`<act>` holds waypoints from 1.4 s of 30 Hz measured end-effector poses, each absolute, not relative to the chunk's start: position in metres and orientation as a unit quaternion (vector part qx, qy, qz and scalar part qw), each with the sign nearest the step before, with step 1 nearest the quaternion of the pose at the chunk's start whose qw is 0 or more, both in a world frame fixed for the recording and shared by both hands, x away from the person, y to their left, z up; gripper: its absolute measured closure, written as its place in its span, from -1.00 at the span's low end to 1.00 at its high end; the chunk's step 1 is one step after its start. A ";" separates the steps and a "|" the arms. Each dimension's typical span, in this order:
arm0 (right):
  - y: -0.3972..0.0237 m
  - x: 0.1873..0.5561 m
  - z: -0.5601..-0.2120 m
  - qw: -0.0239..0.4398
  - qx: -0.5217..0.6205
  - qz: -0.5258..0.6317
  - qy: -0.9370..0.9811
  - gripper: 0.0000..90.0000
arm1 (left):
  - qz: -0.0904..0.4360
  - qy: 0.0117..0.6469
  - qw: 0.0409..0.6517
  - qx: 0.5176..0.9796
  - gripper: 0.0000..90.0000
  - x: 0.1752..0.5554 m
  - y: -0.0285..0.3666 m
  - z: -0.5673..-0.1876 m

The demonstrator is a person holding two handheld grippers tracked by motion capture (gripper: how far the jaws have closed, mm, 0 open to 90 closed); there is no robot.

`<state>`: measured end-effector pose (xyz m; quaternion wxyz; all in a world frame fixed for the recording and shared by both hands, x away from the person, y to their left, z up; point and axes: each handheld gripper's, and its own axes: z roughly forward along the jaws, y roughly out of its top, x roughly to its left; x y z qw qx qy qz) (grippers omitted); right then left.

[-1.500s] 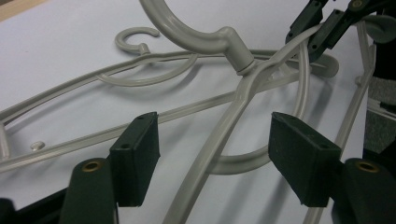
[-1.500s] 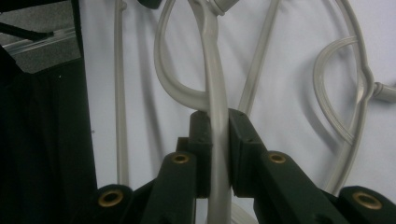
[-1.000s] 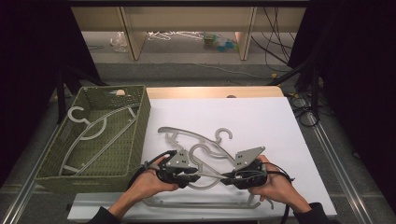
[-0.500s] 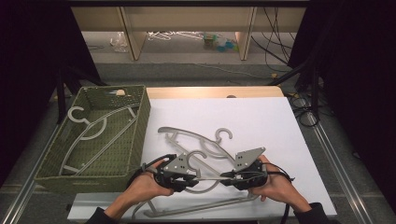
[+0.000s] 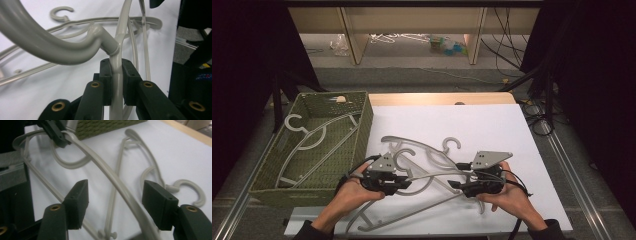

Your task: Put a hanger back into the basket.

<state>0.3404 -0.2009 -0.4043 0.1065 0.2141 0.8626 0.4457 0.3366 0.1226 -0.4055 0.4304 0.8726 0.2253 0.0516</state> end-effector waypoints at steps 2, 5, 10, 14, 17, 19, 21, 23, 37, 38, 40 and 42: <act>-0.205 0.341 -0.403 0.118 0.229 0.450 0.855 -0.16 | 0.062 0.229 0.428 0.872 0.78 0.338 0.129 -0.401; -0.211 0.341 -0.400 0.121 0.242 0.459 0.846 -0.18 | 0.072 0.236 0.432 0.867 0.78 0.340 0.137 -0.397; -0.223 0.340 -0.398 0.137 0.257 0.470 0.833 -0.24 | 0.079 0.269 0.436 0.855 0.78 0.346 0.151 -0.397; -0.224 0.338 -0.400 0.132 0.263 0.466 0.834 -0.25 | 0.083 0.283 0.440 0.848 0.78 0.348 0.156 -0.395; -0.224 0.337 -0.405 0.127 0.266 0.460 0.837 -0.27 | 0.085 0.289 0.446 0.843 0.78 0.350 0.161 -0.392; -0.224 0.336 -0.409 0.119 0.266 0.455 0.841 -0.28 | 0.085 0.299 0.452 0.836 0.78 0.350 0.164 -0.389; -0.223 0.335 -0.413 0.116 0.265 0.447 0.846 -0.30 | 0.088 0.305 0.458 0.830 0.78 0.349 0.167 -0.385; -0.223 0.332 -0.416 0.116 0.264 0.445 0.848 -0.31 | 0.091 0.313 0.471 0.820 0.78 0.347 0.170 -0.376; -0.233 0.326 -0.424 0.112 0.278 0.436 0.849 -0.35 | 0.111 0.321 0.500 0.797 0.78 0.330 0.198 -0.319; -0.233 0.325 -0.423 0.109 0.278 0.435 0.849 -0.35 | 0.119 0.318 0.496 0.799 0.78 0.329 0.204 -0.308; -0.233 0.325 -0.423 0.112 0.277 0.436 0.849 -0.35 | 0.126 0.320 0.491 0.800 0.78 0.328 0.208 -0.302; -0.234 0.326 -0.424 0.108 0.280 0.435 0.849 -0.35 | 0.139 0.318 0.484 0.803 0.78 0.328 0.213 -0.294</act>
